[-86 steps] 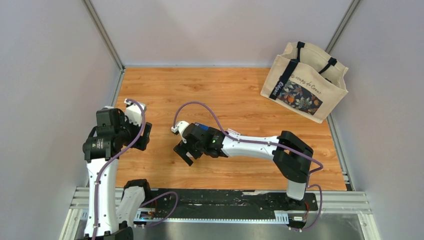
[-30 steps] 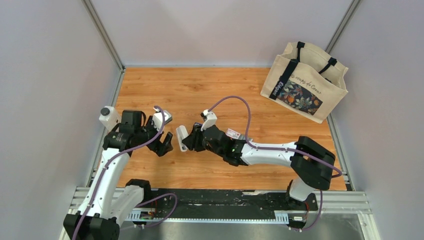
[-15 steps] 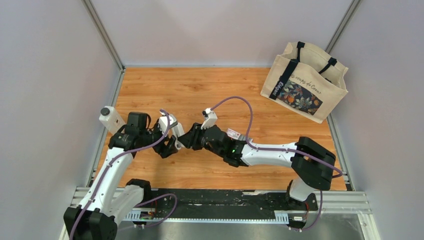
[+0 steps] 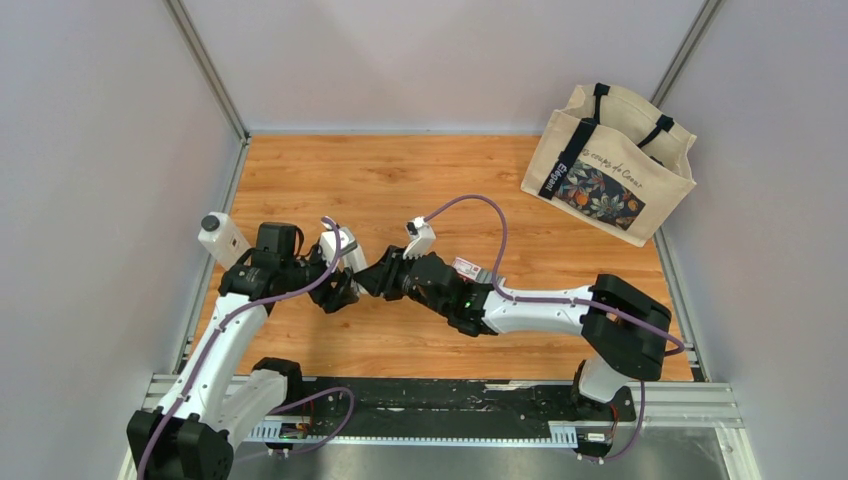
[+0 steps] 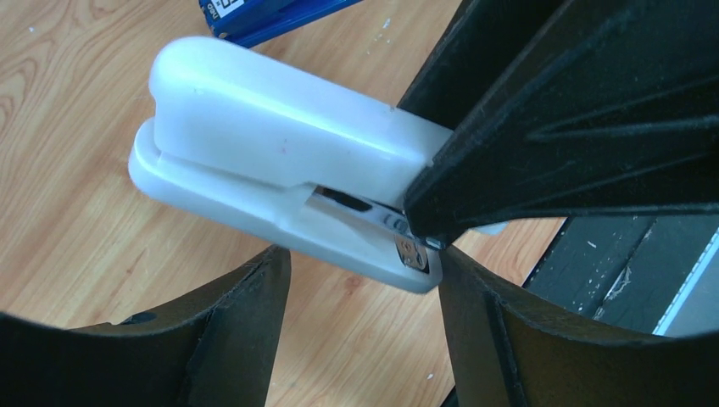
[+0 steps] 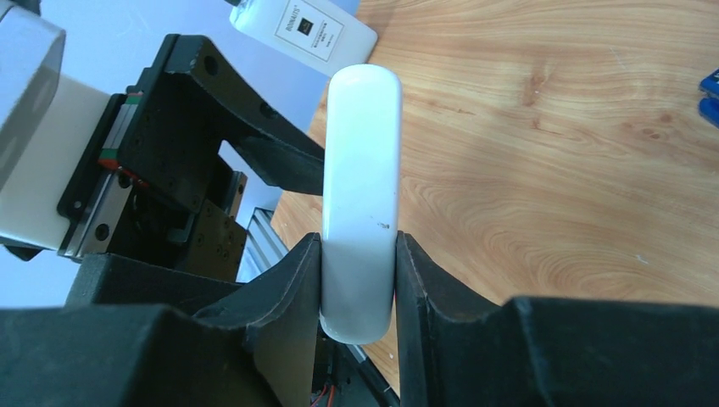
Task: Unload the staples from the stapler
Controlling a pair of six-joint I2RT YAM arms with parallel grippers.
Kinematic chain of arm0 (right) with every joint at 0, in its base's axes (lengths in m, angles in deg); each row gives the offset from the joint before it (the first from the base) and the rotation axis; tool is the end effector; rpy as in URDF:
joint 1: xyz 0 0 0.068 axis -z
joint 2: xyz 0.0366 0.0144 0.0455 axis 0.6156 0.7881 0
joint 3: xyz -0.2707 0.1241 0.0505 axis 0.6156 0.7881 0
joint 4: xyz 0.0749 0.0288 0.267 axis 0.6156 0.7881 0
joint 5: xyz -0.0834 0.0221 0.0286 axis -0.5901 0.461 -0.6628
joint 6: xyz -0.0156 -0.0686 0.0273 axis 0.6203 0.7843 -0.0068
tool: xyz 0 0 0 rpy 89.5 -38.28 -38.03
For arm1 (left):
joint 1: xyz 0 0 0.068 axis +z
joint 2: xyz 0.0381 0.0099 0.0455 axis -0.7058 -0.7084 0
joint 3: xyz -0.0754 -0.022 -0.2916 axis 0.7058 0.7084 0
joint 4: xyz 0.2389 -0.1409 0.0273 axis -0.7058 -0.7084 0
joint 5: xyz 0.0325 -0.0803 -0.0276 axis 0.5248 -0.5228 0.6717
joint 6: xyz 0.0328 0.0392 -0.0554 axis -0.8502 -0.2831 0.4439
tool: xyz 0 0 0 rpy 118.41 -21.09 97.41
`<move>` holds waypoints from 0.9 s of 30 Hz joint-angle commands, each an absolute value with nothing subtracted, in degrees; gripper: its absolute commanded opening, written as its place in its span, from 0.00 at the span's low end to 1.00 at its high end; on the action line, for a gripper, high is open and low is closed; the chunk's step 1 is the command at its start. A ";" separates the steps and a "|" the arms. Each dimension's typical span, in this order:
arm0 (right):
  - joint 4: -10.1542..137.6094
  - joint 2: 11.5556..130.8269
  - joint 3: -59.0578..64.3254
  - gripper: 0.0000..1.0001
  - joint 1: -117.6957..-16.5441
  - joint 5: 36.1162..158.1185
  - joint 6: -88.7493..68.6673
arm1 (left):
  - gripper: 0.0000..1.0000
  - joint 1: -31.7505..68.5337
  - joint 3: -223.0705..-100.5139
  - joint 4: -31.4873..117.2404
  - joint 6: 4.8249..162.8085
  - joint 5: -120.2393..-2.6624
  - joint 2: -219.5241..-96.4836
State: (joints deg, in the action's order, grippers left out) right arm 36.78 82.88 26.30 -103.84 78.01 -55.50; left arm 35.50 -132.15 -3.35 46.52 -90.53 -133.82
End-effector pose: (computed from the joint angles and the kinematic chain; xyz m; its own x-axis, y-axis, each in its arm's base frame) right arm 0.1773 0.3642 0.2464 -0.7074 0.3167 -0.6319 -0.4183 0.5330 0.7355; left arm 0.1718 -0.0675 0.2630 -0.4951 0.4315 -0.7541 0.7838 0.5964 -0.1733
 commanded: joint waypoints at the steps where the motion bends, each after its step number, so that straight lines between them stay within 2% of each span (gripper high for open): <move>1: 30.17 82.13 26.06 0.02 -105.23 79.02 -57.10 | 0.72 35.40 -131.99 -0.89 47.54 -93.71 -133.49; 4: 29.91 82.13 26.23 0.02 -105.58 78.84 -57.28 | 0.72 35.22 -131.81 -0.71 47.54 -92.31 -132.53; 7: 29.91 81.61 26.85 0.02 -105.76 78.58 -57.28 | 0.66 35.22 -130.93 -0.71 45.44 -90.02 -131.38; 11: 29.91 80.55 27.90 0.02 -105.84 78.23 -57.10 | 0.48 35.22 -130.32 -1.24 43.76 -88.44 -130.59; 16: 29.47 80.11 28.78 0.02 -105.76 78.58 -57.02 | 0.35 35.14 -130.40 -0.89 43.94 -87.64 -129.36; 17: 29.30 80.02 28.79 0.02 -105.76 78.58 -57.10 | 0.30 35.14 -130.49 -0.97 43.76 -87.56 -129.18; 27: 29.29 79.85 29.40 0.02 -105.76 79.28 -56.75 | 0.29 34.96 -130.32 -0.71 43.32 -85.36 -128.39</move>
